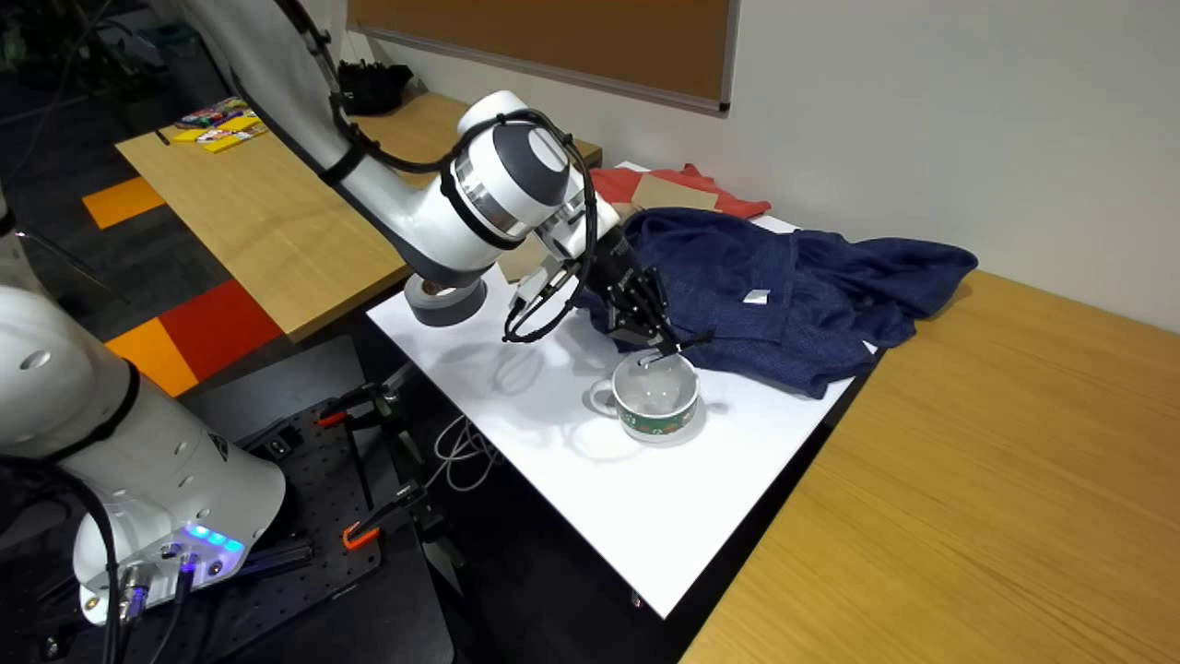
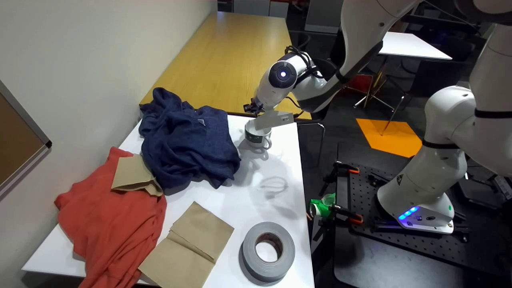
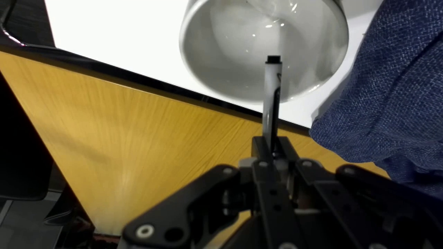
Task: Put a pen in the mug
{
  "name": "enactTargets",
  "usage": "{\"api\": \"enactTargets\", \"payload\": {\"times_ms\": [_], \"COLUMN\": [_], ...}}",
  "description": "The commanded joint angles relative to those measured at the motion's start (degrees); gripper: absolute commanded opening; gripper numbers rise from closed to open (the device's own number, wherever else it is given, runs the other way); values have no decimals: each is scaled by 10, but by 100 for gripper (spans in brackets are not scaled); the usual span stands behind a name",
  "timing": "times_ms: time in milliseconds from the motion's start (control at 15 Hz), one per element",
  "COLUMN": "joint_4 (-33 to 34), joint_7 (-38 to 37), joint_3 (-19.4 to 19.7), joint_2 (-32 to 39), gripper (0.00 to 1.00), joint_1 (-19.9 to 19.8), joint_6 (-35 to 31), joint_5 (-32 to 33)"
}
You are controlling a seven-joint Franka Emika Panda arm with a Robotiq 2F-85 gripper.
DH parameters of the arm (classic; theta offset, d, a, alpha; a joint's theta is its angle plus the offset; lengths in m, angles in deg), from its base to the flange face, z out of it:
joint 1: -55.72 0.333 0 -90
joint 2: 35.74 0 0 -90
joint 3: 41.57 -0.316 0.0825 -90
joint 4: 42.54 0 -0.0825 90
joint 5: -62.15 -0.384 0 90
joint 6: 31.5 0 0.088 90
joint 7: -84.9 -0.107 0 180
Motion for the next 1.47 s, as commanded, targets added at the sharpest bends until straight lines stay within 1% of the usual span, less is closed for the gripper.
{"api": "enactTargets", "payload": {"times_ms": [0, 467, 533, 600, 733, 933, 1133, 1200, 1400], "joint_4": [11, 14, 14, 14, 16, 16, 16, 17, 13], "joint_7": [-41, -45, -42, -43, -41, -42, -42, -43, -43], "joint_3": [7, 4, 3, 4, 4, 5, 6, 6, 7], "joint_2": [20, 47, 49, 50, 51, 51, 50, 49, 40], "gripper": [3, 3, 36, 38, 50, 74, 95, 100, 100], "joint_1": [13, 11, 11, 11, 11, 12, 13, 13, 15], "joint_6": [21, 20, 20, 19, 18, 18, 17, 17, 16], "joint_5": [21, 17, 16, 17, 16, 16, 18, 18, 19]}}
